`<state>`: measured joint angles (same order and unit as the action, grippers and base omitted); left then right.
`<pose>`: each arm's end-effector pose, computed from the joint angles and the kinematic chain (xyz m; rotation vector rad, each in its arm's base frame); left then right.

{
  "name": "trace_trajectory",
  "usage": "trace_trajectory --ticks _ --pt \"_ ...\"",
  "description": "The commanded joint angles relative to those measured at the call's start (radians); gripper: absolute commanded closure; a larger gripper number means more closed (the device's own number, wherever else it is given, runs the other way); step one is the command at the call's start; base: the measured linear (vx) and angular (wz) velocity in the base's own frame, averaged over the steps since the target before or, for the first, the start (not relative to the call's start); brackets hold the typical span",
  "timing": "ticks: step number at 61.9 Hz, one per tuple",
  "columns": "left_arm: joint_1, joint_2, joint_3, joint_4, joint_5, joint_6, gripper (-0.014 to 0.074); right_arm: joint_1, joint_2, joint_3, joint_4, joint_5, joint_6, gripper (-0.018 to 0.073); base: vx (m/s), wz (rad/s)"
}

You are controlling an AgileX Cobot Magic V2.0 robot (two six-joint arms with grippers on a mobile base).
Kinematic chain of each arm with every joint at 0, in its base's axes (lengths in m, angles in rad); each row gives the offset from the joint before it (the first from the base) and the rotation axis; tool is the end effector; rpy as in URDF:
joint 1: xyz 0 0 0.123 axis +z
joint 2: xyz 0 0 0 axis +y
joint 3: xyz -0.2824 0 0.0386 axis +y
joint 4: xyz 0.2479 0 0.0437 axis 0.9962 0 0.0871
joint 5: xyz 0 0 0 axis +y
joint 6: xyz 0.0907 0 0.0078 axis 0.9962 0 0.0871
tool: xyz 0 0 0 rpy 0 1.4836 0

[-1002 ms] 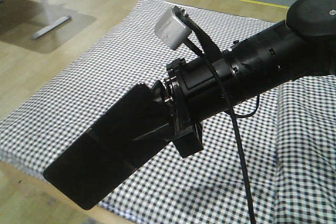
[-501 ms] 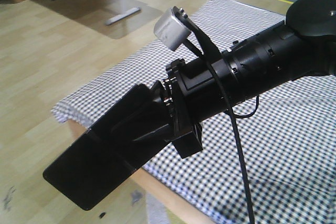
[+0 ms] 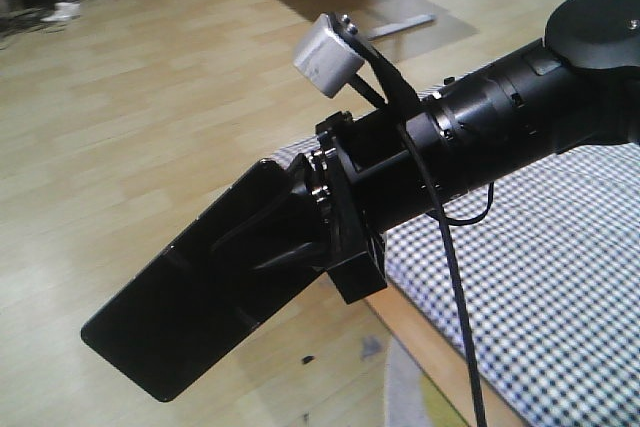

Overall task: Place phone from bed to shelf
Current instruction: 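Hold the phone raised in the right gripper while turning away from bed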

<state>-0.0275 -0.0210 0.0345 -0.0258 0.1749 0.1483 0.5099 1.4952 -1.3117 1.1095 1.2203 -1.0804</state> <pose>0.0558 -0.0019 0.1867 0.1290 1.6674 0.0683 0.2211 0.2114 0.3643 -1.4181 1.8362 1.2608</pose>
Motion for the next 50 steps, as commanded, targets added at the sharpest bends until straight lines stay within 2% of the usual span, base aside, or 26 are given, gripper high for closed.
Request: trace_trajectory --ticks 1,24,50 --pt "-0.003 -0.004 -0.023 -0.009 -0.074 -0.006 0.0595 -0.003 -0.037 -0.028 0.08 0.065 -0.001 0.0562 -0.18 0.69" --pt "-0.003 -0.004 -0.023 -0.009 -0.074 -0.006 0.0595 -0.003 -0.037 -0.028 0.08 0.064 -0.001 0.0562 -0.16 0.6" --pt "-0.003 -0.004 -0.023 -0.009 -0.074 -0.006 0.0595 -0.003 -0.037 -0.028 0.08 0.066 -0.001 0.0562 -0.1 0.3"
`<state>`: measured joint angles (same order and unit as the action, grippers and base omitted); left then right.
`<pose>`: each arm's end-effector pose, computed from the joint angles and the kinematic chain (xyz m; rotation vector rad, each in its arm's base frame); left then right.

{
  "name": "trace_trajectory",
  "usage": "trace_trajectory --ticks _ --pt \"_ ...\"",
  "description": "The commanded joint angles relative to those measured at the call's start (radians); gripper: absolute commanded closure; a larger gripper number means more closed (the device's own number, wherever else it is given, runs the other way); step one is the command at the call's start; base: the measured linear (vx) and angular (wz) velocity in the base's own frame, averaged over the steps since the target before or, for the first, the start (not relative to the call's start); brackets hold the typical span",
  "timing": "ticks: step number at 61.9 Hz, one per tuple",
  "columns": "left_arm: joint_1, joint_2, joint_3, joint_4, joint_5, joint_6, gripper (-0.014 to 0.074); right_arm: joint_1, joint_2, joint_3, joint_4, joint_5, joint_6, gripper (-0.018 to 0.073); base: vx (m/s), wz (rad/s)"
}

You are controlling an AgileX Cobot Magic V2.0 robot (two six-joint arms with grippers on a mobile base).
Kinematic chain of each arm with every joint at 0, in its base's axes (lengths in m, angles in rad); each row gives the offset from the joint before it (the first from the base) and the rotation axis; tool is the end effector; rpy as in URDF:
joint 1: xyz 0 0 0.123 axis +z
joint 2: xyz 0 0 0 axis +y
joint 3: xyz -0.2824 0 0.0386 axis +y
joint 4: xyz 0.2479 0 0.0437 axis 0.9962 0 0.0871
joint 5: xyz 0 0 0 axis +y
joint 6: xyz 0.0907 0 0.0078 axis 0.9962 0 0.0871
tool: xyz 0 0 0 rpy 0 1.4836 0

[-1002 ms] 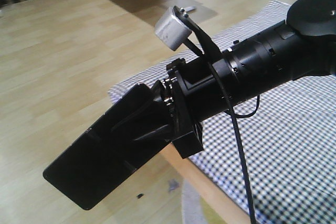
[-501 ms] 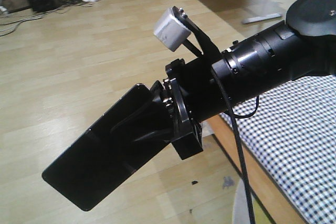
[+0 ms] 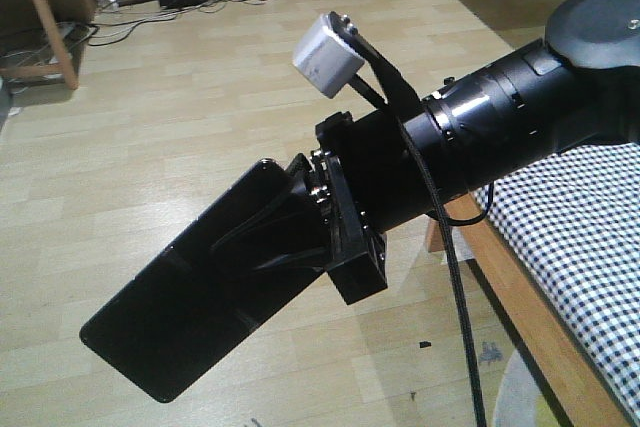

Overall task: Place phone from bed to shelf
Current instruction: 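Hold the phone raised in the right gripper while turning away from bed, then carry the phone in the right gripper while driving across the room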

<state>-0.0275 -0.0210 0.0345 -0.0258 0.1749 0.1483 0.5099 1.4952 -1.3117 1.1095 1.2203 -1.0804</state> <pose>0.0558 -0.0019 0.1867 0.1290 1.6674 0.0683 0.2211 0.2114 0.3643 -1.4181 1.8362 1.2608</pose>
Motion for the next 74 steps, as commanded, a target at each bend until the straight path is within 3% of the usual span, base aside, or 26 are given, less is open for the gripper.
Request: trace_trajectory --ticks 1,74 --pt "-0.003 -0.004 -0.023 -0.009 -0.074 -0.006 0.0595 -0.003 -0.037 -0.028 0.08 0.066 -0.001 0.0562 -0.07 0.25" --pt "-0.003 -0.004 -0.023 -0.009 -0.074 -0.006 0.0595 -0.003 -0.037 -0.028 0.08 0.065 -0.001 0.0562 -0.01 0.08"
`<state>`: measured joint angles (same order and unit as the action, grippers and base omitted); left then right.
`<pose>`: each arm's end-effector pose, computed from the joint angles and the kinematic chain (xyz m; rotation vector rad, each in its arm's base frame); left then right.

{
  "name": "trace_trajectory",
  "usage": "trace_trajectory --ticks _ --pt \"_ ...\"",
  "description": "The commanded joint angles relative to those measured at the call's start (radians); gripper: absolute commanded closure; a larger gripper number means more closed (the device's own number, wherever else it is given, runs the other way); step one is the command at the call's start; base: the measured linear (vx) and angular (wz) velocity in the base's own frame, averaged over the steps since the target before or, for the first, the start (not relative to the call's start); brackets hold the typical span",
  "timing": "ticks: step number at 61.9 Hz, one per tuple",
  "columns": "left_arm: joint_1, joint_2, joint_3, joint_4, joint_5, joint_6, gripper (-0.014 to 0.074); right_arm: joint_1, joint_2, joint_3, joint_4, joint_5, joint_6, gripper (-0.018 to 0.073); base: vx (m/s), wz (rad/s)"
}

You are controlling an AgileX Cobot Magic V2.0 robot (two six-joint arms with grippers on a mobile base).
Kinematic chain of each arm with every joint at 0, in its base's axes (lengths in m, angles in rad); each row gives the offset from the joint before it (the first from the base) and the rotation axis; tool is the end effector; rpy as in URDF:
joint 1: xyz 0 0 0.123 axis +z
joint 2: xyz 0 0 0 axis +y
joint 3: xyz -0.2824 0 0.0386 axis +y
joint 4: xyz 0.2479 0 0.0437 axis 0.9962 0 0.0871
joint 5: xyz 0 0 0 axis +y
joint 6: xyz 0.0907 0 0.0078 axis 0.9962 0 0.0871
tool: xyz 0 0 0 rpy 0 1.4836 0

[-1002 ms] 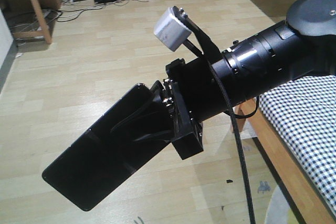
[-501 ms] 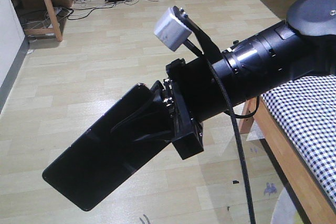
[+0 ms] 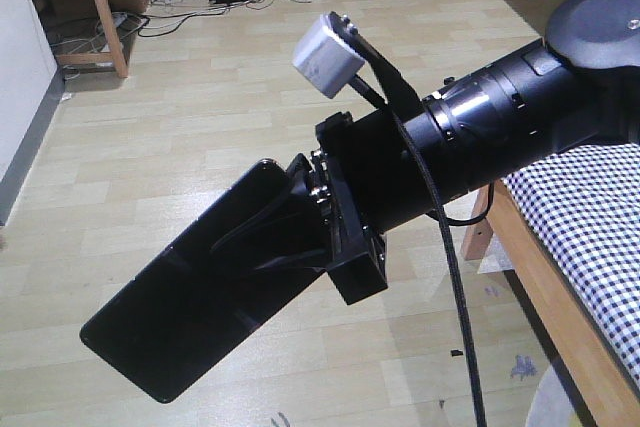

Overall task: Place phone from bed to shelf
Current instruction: 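Carry the phone in the right gripper while driving across the room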

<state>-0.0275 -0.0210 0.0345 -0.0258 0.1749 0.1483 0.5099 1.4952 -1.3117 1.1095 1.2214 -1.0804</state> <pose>0.0558 -0.0019 0.1867 0.1290 1.6674 0.0683 0.2210 0.2114 0.3643 -1.4191 1.8362 1.2616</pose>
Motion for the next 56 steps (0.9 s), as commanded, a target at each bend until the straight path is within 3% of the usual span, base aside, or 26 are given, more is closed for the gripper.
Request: trace_trajectory --ticks 1,56 --pt "-0.003 -0.004 -0.023 -0.009 -0.074 -0.006 0.0595 -0.003 -0.037 -0.028 0.08 0.064 -0.001 0.0562 0.04 0.01" --pt "-0.003 -0.004 -0.023 -0.009 -0.074 -0.006 0.0595 -0.003 -0.037 -0.028 0.08 0.063 -0.001 0.0562 0.11 0.06"
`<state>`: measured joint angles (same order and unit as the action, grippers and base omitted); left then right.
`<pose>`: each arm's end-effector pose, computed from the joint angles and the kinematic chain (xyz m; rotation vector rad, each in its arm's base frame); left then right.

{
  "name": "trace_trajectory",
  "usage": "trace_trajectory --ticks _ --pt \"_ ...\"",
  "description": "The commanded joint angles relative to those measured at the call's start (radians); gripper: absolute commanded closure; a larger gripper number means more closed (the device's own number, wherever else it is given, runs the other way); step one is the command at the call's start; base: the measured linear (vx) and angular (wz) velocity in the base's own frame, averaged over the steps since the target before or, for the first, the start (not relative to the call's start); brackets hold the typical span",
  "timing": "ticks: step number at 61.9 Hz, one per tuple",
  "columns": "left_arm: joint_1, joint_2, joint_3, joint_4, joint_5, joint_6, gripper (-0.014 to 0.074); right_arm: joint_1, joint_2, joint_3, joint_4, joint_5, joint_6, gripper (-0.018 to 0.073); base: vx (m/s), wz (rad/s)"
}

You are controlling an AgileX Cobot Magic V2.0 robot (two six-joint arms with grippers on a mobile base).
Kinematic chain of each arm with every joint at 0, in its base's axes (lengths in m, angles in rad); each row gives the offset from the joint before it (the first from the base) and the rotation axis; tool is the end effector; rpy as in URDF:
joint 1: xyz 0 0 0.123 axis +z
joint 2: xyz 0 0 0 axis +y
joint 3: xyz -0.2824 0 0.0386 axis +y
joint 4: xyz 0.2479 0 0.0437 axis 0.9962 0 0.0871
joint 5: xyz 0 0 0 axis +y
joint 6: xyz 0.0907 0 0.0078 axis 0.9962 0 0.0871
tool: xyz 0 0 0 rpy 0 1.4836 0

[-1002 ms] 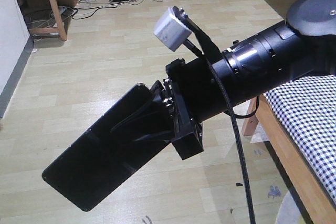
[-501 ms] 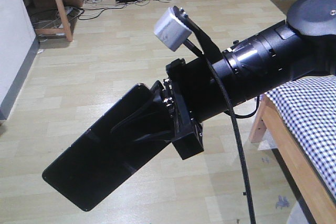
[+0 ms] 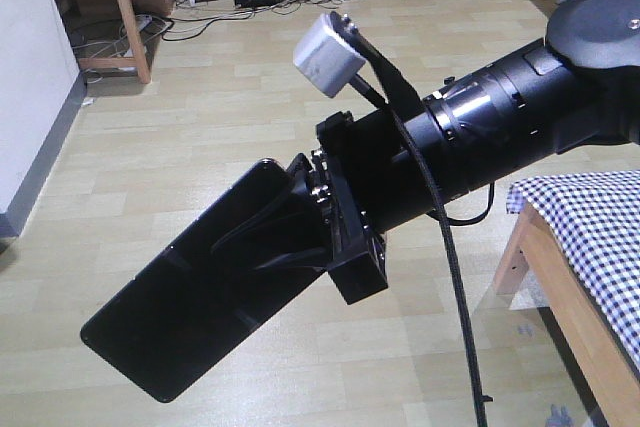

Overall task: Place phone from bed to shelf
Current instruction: 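Carry the phone in the right gripper while driving across the room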

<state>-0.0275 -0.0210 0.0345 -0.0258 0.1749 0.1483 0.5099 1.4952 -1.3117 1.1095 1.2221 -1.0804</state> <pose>0.0558 -0.0019 0.1867 0.1290 1.6674 0.0683 0.2210 0.2114 0.3643 -1.4197 1.8362 1.2621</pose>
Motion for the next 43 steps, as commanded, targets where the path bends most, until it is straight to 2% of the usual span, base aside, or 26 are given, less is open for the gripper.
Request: trace_trajectory --ticks 1,43 --pt "-0.003 -0.004 -0.023 -0.009 -0.074 -0.006 0.0595 -0.003 -0.037 -0.028 0.08 0.063 -0.001 0.0562 0.14 0.0" --pt "-0.003 -0.004 -0.023 -0.009 -0.074 -0.006 0.0595 -0.003 -0.037 -0.028 0.08 0.063 -0.001 0.0562 0.13 0.01"
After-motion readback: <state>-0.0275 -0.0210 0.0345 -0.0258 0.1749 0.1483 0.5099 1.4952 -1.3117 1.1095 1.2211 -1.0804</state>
